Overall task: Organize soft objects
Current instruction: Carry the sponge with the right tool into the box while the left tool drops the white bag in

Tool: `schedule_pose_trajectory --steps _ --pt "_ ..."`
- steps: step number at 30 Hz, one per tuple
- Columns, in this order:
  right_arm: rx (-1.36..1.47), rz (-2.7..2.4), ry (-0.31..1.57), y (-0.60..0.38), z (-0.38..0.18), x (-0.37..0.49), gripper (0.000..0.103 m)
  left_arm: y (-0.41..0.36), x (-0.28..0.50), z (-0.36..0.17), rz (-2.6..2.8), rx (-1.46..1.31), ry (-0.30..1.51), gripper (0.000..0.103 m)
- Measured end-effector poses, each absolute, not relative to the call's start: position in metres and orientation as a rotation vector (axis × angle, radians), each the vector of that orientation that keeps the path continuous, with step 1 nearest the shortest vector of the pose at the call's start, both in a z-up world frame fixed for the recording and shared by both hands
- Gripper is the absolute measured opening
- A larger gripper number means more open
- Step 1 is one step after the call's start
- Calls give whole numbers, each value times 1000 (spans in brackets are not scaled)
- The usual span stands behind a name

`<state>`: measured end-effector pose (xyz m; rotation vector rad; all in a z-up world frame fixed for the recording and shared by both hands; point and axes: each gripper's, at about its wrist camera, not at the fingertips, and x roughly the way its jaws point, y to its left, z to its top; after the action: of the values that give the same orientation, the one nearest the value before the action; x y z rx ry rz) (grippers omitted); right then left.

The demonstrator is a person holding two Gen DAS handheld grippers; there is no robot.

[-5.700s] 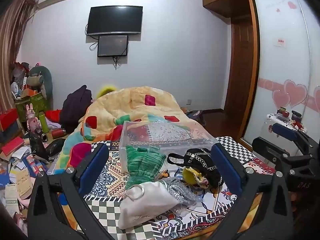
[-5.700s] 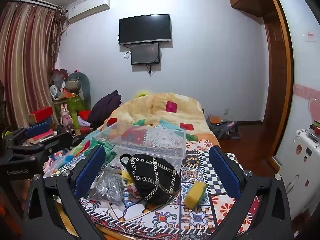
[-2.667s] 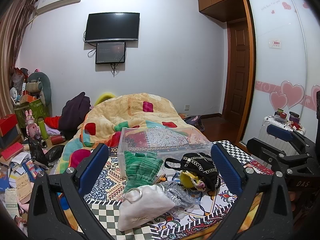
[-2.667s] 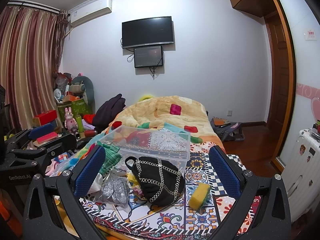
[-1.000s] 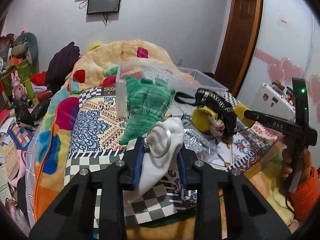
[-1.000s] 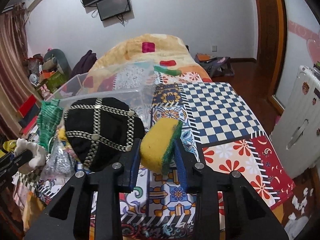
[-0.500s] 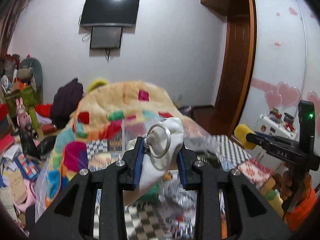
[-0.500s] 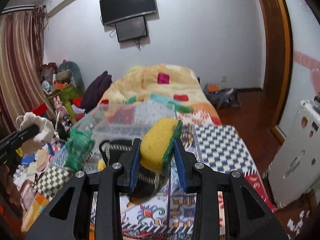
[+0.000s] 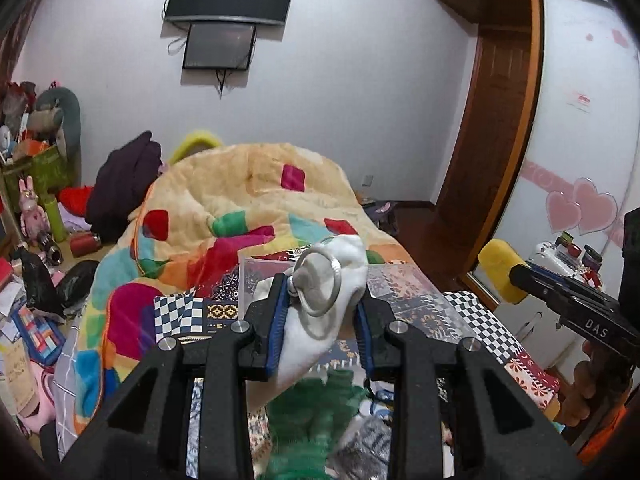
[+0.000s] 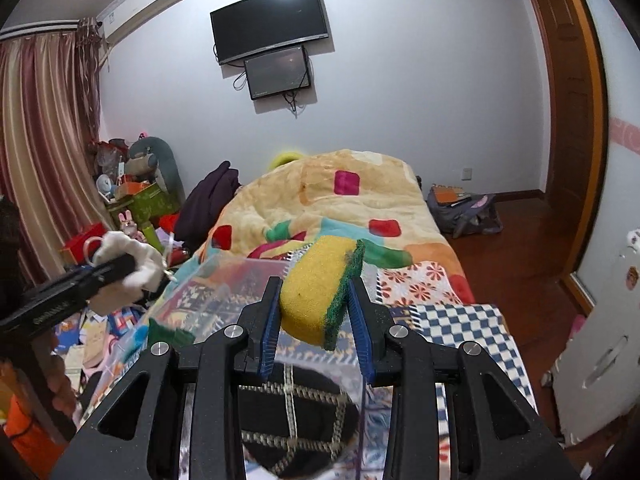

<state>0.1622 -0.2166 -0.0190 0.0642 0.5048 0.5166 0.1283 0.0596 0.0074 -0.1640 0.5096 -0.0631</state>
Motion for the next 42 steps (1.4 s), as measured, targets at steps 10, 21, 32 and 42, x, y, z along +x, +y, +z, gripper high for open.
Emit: schedule_pose_trajectory --steps 10,21,32,42 --pt "12 549 584 -187 -34 194 30 51 184 -28 -83 -134 680 30" --pt "-55 566 749 -166 -71 221 30 35 207 -57 -114 -63 806 31" --pt "-113 561 772 -161 -76 222 50 38 202 -53 -82 -83 761 70" --pt "-112 555 676 -168 -51 204 58 40 174 -20 -76 -91 667 77"
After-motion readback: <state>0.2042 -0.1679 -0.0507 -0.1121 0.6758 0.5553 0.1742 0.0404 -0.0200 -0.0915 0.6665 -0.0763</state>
